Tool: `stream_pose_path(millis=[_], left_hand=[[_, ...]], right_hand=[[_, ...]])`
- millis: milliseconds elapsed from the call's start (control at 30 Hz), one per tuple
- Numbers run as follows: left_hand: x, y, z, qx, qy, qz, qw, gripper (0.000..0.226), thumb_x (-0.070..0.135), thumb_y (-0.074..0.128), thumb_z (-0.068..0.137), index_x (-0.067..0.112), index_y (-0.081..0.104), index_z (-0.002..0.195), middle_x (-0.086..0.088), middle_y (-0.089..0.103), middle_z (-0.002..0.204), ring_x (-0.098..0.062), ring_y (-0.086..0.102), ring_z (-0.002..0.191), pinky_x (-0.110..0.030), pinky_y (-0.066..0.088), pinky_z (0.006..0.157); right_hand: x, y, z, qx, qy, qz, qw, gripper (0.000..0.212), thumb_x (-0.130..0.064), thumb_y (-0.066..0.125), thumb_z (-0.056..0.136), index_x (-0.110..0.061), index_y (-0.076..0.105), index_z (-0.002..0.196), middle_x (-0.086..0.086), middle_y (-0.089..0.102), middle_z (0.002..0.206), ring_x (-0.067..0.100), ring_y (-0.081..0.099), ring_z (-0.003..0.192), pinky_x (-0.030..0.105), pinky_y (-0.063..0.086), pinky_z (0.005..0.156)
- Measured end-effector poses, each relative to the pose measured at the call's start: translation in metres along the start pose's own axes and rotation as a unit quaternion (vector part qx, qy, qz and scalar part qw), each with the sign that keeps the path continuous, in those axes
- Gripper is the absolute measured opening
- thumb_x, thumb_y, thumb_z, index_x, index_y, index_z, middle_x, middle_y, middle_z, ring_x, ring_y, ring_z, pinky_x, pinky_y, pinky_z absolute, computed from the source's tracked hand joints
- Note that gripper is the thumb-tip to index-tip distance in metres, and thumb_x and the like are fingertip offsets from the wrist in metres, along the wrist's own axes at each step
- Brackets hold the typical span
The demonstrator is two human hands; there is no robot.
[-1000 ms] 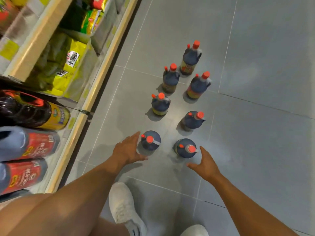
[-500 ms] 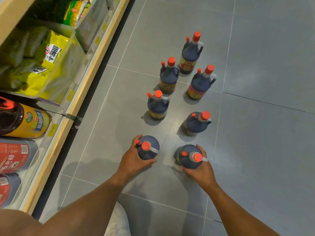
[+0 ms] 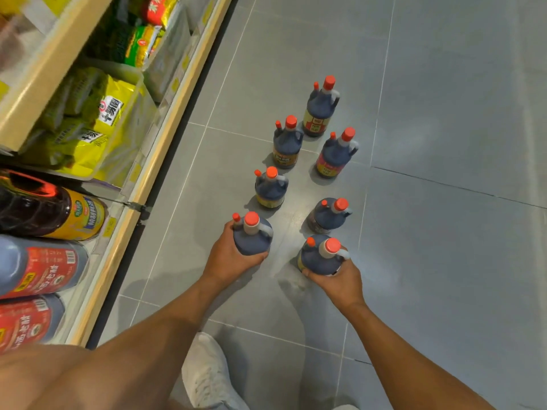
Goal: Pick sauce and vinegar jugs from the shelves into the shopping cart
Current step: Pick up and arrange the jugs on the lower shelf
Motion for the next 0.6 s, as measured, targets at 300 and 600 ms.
stream_pose_path(millis=[300, 600], left_hand=[[0.174, -0.134, -0.081, -0.004, 0.03, 0.012, 0.999, 0.086, 0.045, 0.089, 0.071, 0.031, 0.038, 0.139, 0.015, 0.052, 0.122, -0.007, 0.051, 0.11, -0.023, 0.041, 0.095], [0.357, -0.304, -0.189, 0.052, 0.045, -0.007, 0.998, 0.094, 0.05, 0.093, 0.053, 0.036, 0.044, 0.132, 0.015, 0.061, 0.121, -0.011, 0.061, 0.111, -0.03, 0.051, 0.09]], right_hand=[[-0.203, -0.094, -0.101, -0.022, -0.051, 0.029, 0.998, 0.071, -0.059, 0.085, 0.064, -0.04, 0.051, 0.123, -0.022, 0.063, 0.113, 0.008, 0.064, 0.101, 0.017, 0.053, 0.084], [-0.44, -0.22, -0.213, 0.037, -0.098, 0.034, 0.994, 0.078, -0.055, 0.092, 0.054, -0.036, 0.055, 0.12, -0.018, 0.068, 0.105, 0.002, 0.066, 0.094, 0.02, 0.051, 0.071]])
Point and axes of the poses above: each hand's wrist, its own z-axis towards the middle knuckle, its own y-axis out of the palm, x = y × z, the point moved 9 cm from there along z, towards the middle knuckle
